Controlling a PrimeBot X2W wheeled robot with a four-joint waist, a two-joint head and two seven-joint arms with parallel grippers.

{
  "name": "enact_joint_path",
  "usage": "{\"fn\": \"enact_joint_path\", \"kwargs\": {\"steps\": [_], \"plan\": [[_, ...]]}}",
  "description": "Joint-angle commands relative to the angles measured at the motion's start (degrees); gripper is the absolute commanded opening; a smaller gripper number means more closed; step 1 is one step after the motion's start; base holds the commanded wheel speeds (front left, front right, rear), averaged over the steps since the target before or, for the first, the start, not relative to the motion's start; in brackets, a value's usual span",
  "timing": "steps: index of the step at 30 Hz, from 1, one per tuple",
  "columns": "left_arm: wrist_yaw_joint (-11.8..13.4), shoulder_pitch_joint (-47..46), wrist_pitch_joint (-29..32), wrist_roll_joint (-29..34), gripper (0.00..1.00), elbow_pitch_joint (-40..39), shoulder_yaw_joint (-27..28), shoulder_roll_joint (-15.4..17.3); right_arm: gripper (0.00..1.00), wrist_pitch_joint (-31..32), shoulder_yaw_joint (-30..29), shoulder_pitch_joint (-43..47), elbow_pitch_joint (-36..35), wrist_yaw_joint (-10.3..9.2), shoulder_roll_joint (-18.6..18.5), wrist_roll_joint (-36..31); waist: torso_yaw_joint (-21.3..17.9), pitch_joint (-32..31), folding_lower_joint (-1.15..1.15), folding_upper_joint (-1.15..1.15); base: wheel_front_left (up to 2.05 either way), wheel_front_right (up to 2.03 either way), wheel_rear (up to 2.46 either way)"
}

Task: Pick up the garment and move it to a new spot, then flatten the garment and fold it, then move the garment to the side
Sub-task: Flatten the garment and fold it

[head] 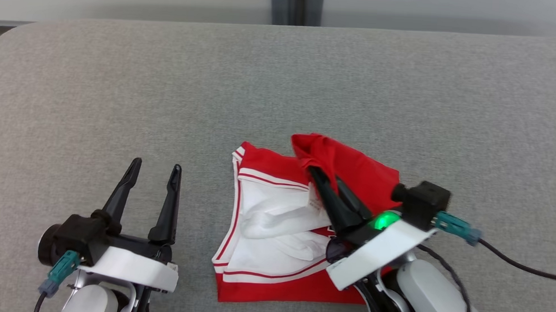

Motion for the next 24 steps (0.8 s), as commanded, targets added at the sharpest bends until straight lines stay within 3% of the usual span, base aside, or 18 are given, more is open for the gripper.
{"fn": "enact_joint_path", "kwargs": {"steps": [1,12,13,14,15,16,24], "plan": [[-0.4,-1.6,-0.2,0.5,1.0,0.3,-0.2,-0.3,0.0,-0.5,1.6,-1.8,2.5,-0.01,-0.3,0.5,1.4,0.2,0.0,0.0,0.0,0.0,0.0],[-2.5,-3.2,-0.2,1.4,1.0,2.2,-0.5,-3.1,0.0,-1.7,13.2,-9.9,15.0,-0.01,-0.3,9.6,4.3,1.7,0.0,0.0,0.0,0.0,0.0],[-2.7,-3.3,-0.2,1.5,1.0,2.3,-0.4,-3.3,0.3,-2.0,13.8,-10.4,15.7,-0.01,-0.3,10.3,4.3,1.7,0.0,0.0,0.0,0.0,0.0],[-2.7,-3.3,-0.2,1.5,1.0,2.3,-0.4,-3.3,0.3,-2.0,13.8,-10.4,15.7,-0.01,-0.3,10.3,4.3,1.7,0.0,0.0,0.0,0.0,0.0],[-2.9,-3.4,-0.2,1.6,1.0,2.5,-0.3,-3.5,0.84,-2.0,14.5,-10.6,16.2,-0.01,-0.3,11.6,4.4,1.8,0.0,0.0,0.0,0.0,0.0],[-3.0,-3.4,-0.2,1.7,1.0,2.6,-0.2,-3.6,1.0,-2.1,15.3,-10.8,16.2,-0.01,-0.2,12.7,4.4,1.9,0.0,0.0,0.0,0.0,0.0],[-4.0,-3.3,-0.2,2.6,1.0,3.6,0.9,-3.9,1.0,-2.0,20.7,-12.5,12.9,-0.01,-0.3,19.1,2.9,1.6,0.0,0.0,0.0,0.0,0.0]]}}
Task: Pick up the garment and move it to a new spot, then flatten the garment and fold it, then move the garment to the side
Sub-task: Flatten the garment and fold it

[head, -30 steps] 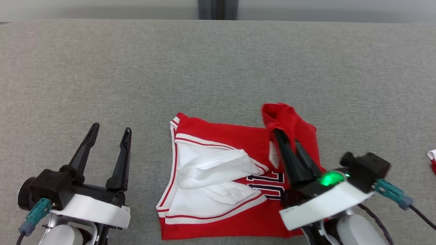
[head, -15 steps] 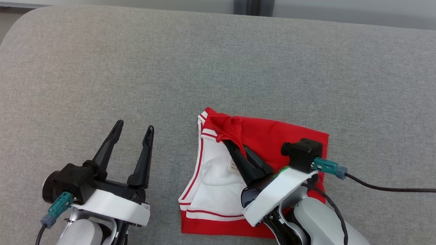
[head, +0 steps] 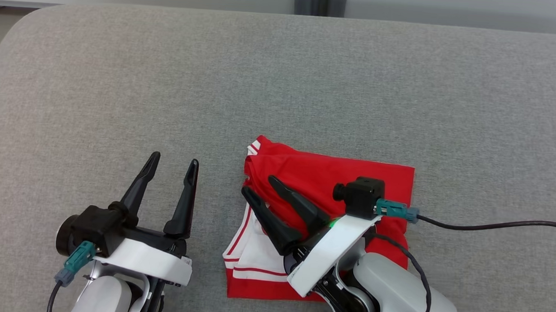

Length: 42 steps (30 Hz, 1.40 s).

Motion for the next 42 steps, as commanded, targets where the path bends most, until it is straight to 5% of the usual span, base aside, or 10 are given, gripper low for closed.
{"fn": "enact_joint_path", "kwargs": {"steps": [1,7,15,27,33,42], "plan": [[-0.2,-0.6,-0.2,0.3,1.0,0.1,0.4,0.3,1.0,-0.3,-0.2,-0.3,-0.7,-0.01,-0.4,0.3,-0.4,-0.2,0.0,0.0,0.0,0.0,0.0],[0.0,0.5,-0.2,0.7,1.0,0.2,1.4,0.6,1.0,-1.4,-6.8,2.8,-6.0,-0.01,-2.0,-1.7,-2.5,-1.1,0.0,0.0,0.0,0.0,0.0],[0.8,1.6,-0.1,0.7,1.0,-0.4,2.8,1.6,1.0,-1.5,-23.0,10.4,-13.5,-0.01,-6.2,-8.6,-5.2,-2.6,0.0,0.0,0.0,0.0,0.0],[4.2,3.2,2.5,0.4,1.0,-4.0,5.0,3.6,1.0,4.2,-49.8,23.2,-20.9,-0.01,-6.7,-30.2,-7.5,-4.7,0.0,0.0,0.0,0.0,0.0],[5.6,4.8,3.7,-0.1,1.0,-5.7,6.0,4.4,1.0,5.5,-54.1,28.1,-24.2,-0.01,-6.0,-39.9,-7.6,-5.4,0.0,0.0,0.0,0.0,0.0],[7.0,7.7,3.9,0.1,1.0,-7.3,6.1,4.3,1.0,5.8,-55.5,32.8,-25.0,-0.01,-4.3,-44.3,-7.5,-7.0,0.0,0.0,0.0,0.0,0.0]]}}
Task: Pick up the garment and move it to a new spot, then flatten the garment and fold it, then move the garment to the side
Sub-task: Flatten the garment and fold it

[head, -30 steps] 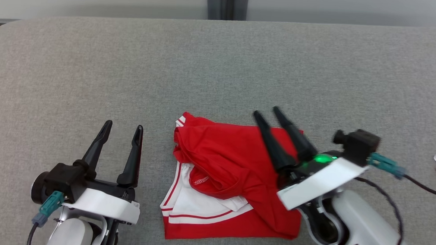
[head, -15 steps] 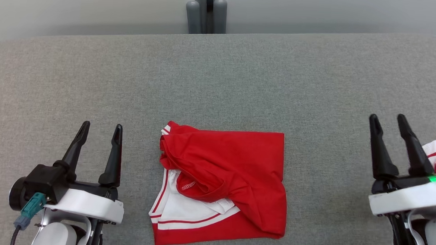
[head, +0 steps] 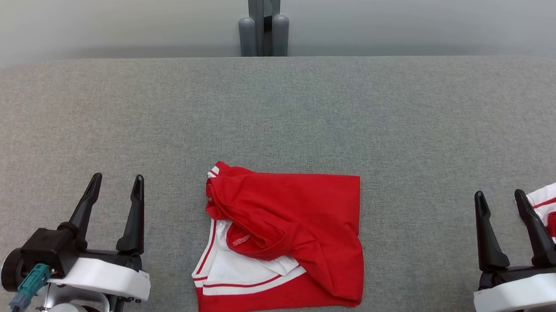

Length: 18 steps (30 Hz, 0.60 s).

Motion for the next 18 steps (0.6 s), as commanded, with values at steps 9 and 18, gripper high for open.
{"fn": "enact_joint_path", "kwargs": {"steps": [9,18], "plan": [[1.0,0.5,1.1,0.5,1.0,-2.3,-0.6,0.5,1.0,0.9,0.2,0.0,-0.9,-0.02,-0.1,-0.4,0.7,0.3,0.0,0.0,0.0,0.0,0.0],[1.0,-0.7,1.2,0.5,1.0,-3.4,-1.6,0.0,0.0,3.3,6.8,-3.2,1.4,-0.02,-1.9,0.9,3.5,2.1,0.0,0.0,0.0,0.0,0.0]]}}
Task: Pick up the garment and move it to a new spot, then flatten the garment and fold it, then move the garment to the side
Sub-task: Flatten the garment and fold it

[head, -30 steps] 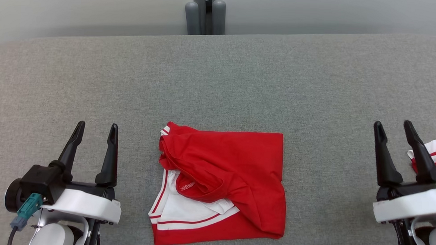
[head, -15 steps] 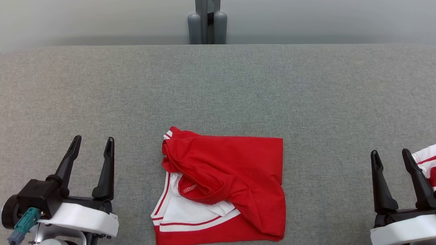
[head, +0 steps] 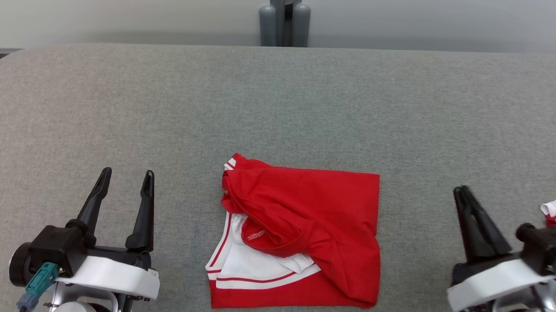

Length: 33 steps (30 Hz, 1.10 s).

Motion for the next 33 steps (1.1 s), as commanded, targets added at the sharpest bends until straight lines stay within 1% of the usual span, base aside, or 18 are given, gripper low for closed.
{"fn": "enact_joint_path", "kwargs": {"steps": [1,6,12,16,17,20,24,31,33], "plan": [[-0.1,-0.9,0.0,0.2,1.0,-0.2,0.0,0.1,0.0,0.1,1.8,-1.3,0.8,-0.02,-0.6,0.5,1.0,0.8,0.0,0.0,0.0,0.0,0.0],[-0.5,-2.4,-0.6,-0.1,1.0,0.5,-0.8,-0.4,0.0,0.0,11.5,-6.0,5.3,-0.02,-2.1,2.7,2.9,2.7,0.0,0.0,0.0,0.0,0.0],[-1.5,-4.5,-1.6,-0.3,1.0,2.1,-1.9,-1.4,0.0,-1.6,22.7,-12.4,12.8,-0.02,-3.3,5.9,5.4,4.5,0.0,0.0,0.0,0.0,0.0],[-2.0,-5.4,-2.2,-0.5,1.0,3.4,-2.5,-1.9,0.0,-2.3,28.2,-15.0,17.2,-0.02,-3.8,8.5,6.5,5.1,0.0,0.0,0.0,0.0,0.0],[-2.0,-5.4,-2.2,-0.5,1.0,3.4,-2.5,-1.9,0.0,-2.3,28.2,-15.0,17.2,-0.02,-3.8,8.5,6.5,5.1,0.0,0.0,0.0,0.0,0.0],[-2.1,-5.9,-2.7,-0.6,1.0,4.1,-2.6,-2.1,0.0,-2.8,32.3,-16.6,19.4,-0.02,-4.0,10.3,6.7,5.5,0.0,0.0,0.0,0.0,0.0],[-2.3,-6.3,-3.2,-0.9,1.0,4.9,-2.4,-2.1,0.0,-3.1,38.3,-18.0,20.1,-0.02,-4.2,13.4,6.6,5.9,0.0,0.0,0.0,0.0,0.0],[-2.4,-6.6,-3.6,-1.0,1.0,5.7,-2.2,-1.8,0.0,-3.3,45.7,-19.3,17.5,-0.03,-4.1,16.1,5.9,5.9,0.0,0.0,0.0,0.0,0.0],[-2.4,-6.6,-3.7,-1.1,1.0,5.9,-2.3,-1.8,0.0,-3.1,47.9,-19.6,17.2,-0.03,-3.5,16.8,5.7,5.8,0.0,0.0,0.0,0.0,0.0]]}}
